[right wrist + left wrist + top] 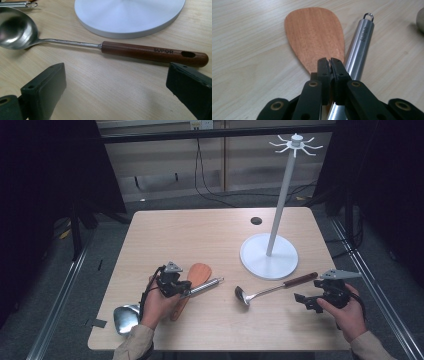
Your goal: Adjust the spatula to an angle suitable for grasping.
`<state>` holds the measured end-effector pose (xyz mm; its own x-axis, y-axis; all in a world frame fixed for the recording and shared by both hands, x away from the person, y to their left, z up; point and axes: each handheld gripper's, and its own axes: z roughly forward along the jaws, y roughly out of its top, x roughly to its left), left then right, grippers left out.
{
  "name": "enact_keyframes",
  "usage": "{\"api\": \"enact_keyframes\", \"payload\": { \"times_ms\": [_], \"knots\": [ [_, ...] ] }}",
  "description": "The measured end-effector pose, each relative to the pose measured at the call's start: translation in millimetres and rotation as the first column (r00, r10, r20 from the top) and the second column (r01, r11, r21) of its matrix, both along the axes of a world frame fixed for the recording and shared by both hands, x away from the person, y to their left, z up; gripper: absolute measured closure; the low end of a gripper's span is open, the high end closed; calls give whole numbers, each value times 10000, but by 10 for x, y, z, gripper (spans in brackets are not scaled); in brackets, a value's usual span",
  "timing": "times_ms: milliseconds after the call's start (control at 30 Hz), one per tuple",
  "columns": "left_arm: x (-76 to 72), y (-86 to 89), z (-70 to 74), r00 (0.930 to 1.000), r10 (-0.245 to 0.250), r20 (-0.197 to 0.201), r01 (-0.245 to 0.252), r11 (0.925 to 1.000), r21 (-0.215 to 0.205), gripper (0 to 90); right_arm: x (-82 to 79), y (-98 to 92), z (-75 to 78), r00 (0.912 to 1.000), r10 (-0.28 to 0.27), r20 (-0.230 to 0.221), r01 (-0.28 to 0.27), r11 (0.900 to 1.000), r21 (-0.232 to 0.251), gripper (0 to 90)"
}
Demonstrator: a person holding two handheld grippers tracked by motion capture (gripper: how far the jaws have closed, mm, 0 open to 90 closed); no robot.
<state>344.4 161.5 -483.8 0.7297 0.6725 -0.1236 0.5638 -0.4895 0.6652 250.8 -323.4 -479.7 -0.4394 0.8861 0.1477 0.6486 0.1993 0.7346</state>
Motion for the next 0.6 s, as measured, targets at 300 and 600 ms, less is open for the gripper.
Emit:
{"api": "enact_keyframes", "payload": {
  "times_ms": [300,600],
  "knots": [
    [-53,-57,31,9998,-183,16,183,9998,-96,829,-4,-1,0,10000,51,-85,-51,10000,45,25],
    [-190,-41,128,9936,-1070,351,1077,9940,-197,567,7,4,-10,9998,150,-110,-150,9999,66,25]
  ]
}}
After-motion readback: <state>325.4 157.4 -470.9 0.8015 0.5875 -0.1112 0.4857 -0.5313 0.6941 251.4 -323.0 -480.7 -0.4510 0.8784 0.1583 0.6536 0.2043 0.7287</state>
